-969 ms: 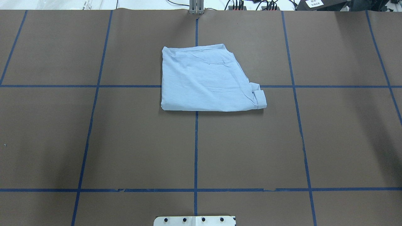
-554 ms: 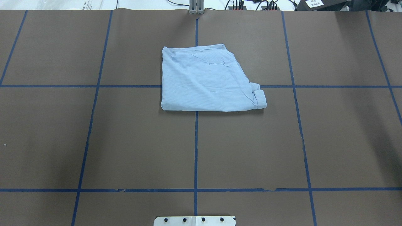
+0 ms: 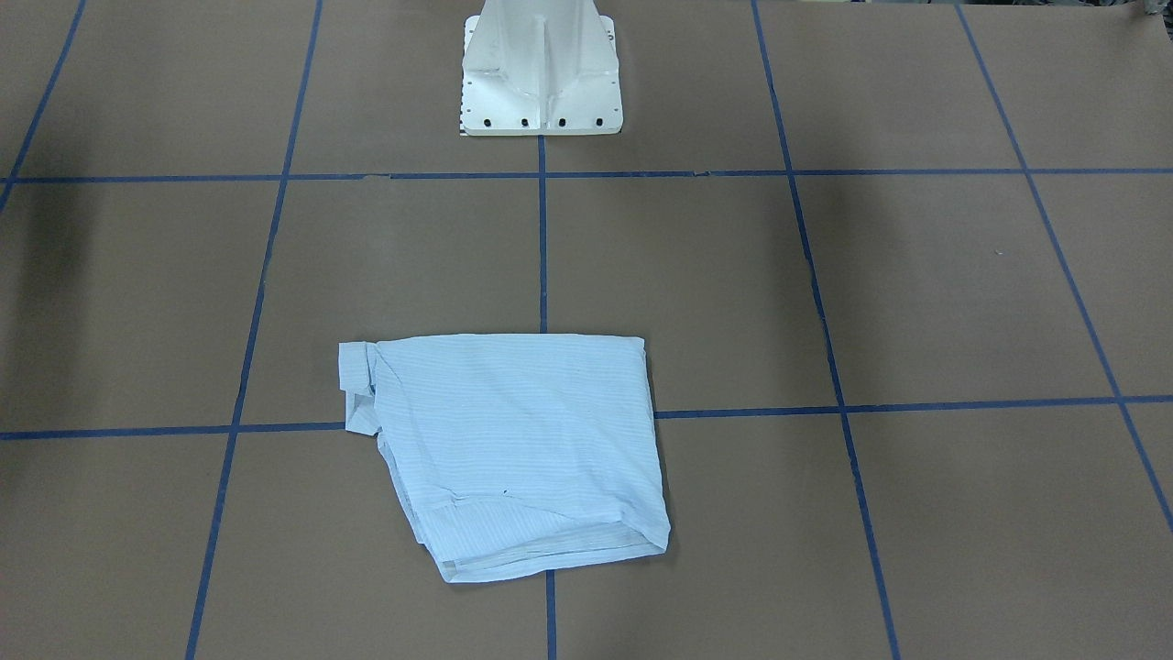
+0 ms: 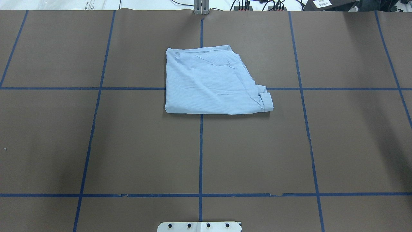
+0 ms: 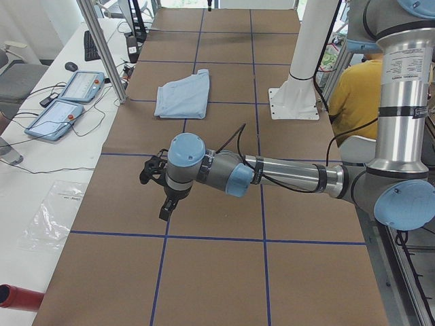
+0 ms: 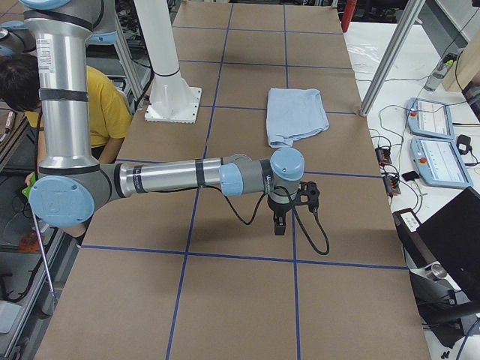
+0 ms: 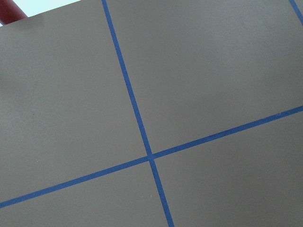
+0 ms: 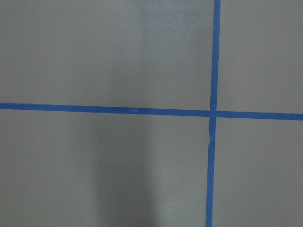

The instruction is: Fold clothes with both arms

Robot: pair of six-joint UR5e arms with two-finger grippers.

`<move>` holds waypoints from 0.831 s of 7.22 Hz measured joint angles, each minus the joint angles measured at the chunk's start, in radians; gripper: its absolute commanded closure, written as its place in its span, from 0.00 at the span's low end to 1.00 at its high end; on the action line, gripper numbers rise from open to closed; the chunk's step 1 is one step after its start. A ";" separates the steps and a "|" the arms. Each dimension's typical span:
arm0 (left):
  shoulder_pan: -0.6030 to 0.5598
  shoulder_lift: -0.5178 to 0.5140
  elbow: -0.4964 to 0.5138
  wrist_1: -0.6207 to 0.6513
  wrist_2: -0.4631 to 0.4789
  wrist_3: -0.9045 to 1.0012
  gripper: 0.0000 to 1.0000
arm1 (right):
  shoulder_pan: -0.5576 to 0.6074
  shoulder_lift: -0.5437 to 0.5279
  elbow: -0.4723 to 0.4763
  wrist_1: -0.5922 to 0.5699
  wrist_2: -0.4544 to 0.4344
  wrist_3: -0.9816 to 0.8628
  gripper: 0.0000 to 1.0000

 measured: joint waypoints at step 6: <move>0.000 -0.002 -0.003 -0.018 -0.002 0.003 0.00 | -0.004 0.041 -0.021 0.003 0.006 0.004 0.00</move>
